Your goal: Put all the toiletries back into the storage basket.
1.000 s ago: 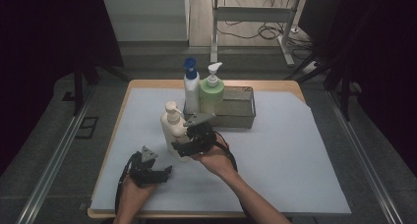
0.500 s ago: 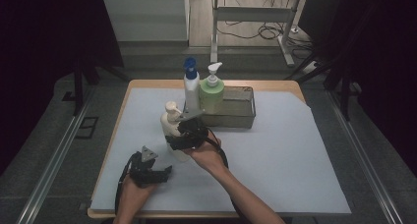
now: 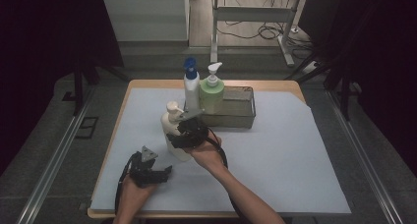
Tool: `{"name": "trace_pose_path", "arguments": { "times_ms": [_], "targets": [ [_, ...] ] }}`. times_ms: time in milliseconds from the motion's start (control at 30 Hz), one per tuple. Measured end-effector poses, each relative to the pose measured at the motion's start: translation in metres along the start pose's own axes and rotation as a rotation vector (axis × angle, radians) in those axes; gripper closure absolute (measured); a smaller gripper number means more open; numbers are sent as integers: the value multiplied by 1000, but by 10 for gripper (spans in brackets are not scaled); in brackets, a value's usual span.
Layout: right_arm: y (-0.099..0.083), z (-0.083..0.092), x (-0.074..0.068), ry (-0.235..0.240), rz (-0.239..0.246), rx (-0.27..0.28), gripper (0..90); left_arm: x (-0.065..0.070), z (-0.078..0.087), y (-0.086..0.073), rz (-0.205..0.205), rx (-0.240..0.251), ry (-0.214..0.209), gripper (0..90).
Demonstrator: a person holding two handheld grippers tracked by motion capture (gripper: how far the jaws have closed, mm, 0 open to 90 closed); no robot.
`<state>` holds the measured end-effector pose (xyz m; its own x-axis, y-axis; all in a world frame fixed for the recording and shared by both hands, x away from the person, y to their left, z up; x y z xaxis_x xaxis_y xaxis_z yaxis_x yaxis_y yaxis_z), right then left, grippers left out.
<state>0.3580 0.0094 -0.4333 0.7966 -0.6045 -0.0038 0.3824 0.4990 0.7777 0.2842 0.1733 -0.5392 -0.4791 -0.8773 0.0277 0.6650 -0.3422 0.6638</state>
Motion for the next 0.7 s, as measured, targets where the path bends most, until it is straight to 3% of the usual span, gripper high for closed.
{"name": "trace_pose_path", "arguments": {
  "times_ms": [333,700],
  "targets": [
    [-2,12,4,13,13,-7,365,0,0,0,1,-2,1,120],
    [-4,42,17,17,13,-2,368,0,0,0,2,0,0,120]
  ]
}}
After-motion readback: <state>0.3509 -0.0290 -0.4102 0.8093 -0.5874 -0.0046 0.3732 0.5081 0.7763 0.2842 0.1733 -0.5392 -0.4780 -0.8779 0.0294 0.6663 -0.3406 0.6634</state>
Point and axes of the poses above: each handheld gripper's, and its own axes: z roughly backward along the jaws, y roughly out of its top, x roughly to its right, the point moved 2 cm from there along -z, roughly forward along the jaws, and after that the axes turned 2 degrees about -x, right-handed, at the moved point
